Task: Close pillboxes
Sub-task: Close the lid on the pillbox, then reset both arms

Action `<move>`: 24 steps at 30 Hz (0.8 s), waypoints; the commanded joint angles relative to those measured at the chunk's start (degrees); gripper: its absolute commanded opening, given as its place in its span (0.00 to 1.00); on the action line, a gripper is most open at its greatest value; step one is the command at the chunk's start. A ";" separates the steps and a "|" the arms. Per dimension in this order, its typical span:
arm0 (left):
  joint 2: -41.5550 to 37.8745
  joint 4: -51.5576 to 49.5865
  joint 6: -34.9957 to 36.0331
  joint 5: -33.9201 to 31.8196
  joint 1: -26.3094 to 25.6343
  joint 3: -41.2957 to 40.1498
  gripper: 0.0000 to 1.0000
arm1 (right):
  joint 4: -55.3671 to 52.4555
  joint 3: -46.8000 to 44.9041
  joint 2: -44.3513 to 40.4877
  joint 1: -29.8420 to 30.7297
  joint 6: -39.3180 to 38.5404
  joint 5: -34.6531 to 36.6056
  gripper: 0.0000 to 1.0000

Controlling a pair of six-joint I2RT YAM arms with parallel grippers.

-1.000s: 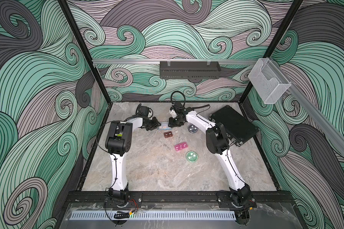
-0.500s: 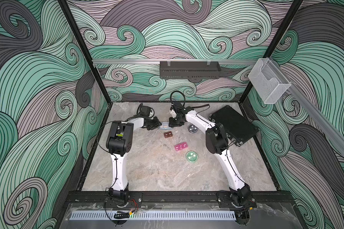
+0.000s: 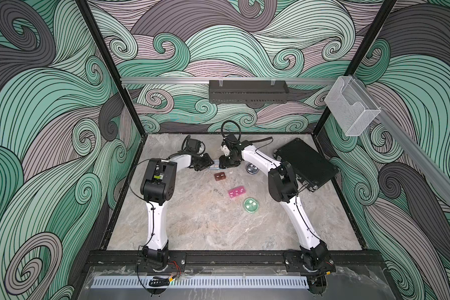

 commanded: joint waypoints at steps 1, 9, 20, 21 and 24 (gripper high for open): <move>2.32 -10.03 0.71 -1.16 -2.81 -3.22 0.44 | -2.16 -1.31 -1.00 0.89 -0.26 -0.93 0.56; -10.49 -18.01 6.24 -5.99 -0.71 0.48 0.57 | -2.26 -7.81 -15.02 -3.72 -4.00 0.07 0.65; -43.58 -10.84 13.72 -26.67 6.47 -20.67 0.99 | 23.67 -56.67 -49.86 -15.60 -10.41 10.47 0.99; -45.81 -8.74 14.36 -27.62 7.47 -23.83 0.99 | 27.45 -60.64 -52.14 -16.19 -11.83 12.04 0.99; -52.03 -2.38 15.39 -34.85 9.36 -32.63 0.99 | 34.11 -71.34 -58.22 -17.96 -16.43 15.20 0.99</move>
